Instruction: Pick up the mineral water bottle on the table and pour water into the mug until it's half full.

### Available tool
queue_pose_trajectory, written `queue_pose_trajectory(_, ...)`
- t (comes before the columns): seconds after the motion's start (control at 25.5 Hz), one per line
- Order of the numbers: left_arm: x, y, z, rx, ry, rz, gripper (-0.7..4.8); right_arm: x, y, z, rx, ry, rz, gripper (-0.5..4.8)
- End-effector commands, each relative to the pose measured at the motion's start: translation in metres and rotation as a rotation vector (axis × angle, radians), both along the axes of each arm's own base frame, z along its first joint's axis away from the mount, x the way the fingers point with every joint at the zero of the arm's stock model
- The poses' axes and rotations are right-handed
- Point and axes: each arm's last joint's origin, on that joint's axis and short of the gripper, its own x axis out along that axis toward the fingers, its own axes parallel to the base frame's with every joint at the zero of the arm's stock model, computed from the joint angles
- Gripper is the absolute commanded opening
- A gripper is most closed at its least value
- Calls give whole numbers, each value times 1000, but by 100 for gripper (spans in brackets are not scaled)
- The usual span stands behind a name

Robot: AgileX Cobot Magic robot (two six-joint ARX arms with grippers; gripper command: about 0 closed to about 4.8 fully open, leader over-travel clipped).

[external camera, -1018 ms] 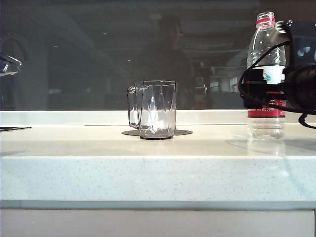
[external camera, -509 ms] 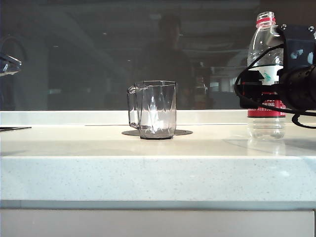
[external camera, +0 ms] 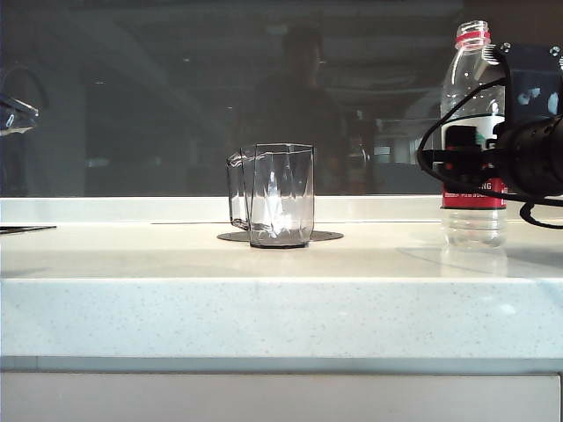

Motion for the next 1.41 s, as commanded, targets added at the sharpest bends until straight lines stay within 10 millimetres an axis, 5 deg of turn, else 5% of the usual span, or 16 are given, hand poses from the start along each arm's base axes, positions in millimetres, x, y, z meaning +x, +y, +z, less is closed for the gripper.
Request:
queue_pose_trajectory(0.04, 0, 0, 1, -8, -4, 0, -4, 0, 0, 3, 10, -27, 1, 230)
queue_pose_trajectory(0.27, 3, 4, 1, -8, -5, 45, -4, -1, 0, 6, -14, -44, 0, 229)
queue_pose_trajectory(0.59, 10, 15, 1, -7, -5, 197, -4, -7, 9, 24, -302, -108, 39, 229)
queue_pose_trajectory(1.06, 10, 15, 1, -7, -5, 195, -4, 27, 39, 54, -596, 30, 112, 229)
queue_pose_trajectory(1.41, 10, 15, 1, -7, -5, 195, -4, 28, 41, 62, -903, -7, 87, 229)
